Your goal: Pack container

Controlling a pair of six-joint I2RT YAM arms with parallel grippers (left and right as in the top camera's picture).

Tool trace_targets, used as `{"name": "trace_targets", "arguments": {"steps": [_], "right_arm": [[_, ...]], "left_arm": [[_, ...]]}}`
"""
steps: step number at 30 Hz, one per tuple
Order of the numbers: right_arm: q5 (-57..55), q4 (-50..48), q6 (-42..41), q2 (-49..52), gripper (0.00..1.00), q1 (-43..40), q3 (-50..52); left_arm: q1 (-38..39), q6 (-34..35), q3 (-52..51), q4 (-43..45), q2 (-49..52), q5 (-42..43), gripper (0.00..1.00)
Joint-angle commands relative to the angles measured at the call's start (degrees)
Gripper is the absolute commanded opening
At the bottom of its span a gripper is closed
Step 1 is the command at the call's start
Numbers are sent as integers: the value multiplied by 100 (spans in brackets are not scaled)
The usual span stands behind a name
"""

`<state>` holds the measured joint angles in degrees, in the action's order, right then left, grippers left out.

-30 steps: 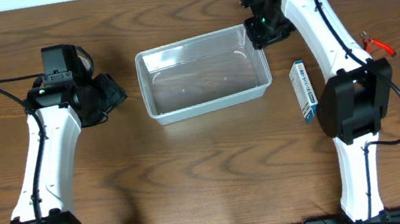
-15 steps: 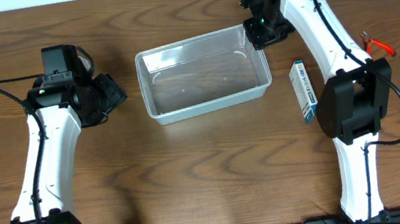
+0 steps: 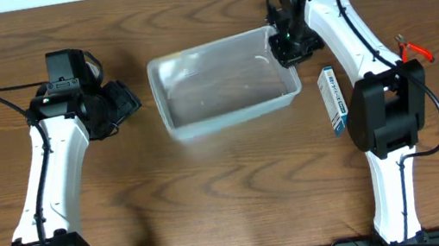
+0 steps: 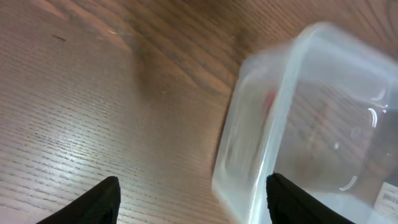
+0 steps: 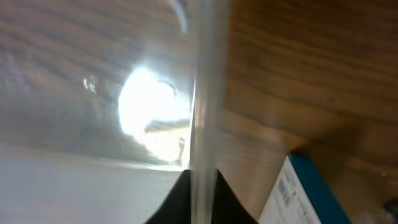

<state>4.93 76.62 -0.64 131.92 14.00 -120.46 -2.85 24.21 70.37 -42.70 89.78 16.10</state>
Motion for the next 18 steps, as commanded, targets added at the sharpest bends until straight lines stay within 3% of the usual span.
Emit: {"name": "trace_targets", "arguments": {"steps": [1, 12, 18], "right_arm": [[-44, 83, 24, -116, 6, 33, 7], [-249, 374, -173, -116, 12, 33, 7], [-345, 494, -210, -116, 21, 33, 9]], "left_arm": [[2, 4, 111, -59, -9, -76, 68], [2, 4, 111, -229, -9, -79, 68], [4, 4, 111, -269, -9, -74, 68]]}}
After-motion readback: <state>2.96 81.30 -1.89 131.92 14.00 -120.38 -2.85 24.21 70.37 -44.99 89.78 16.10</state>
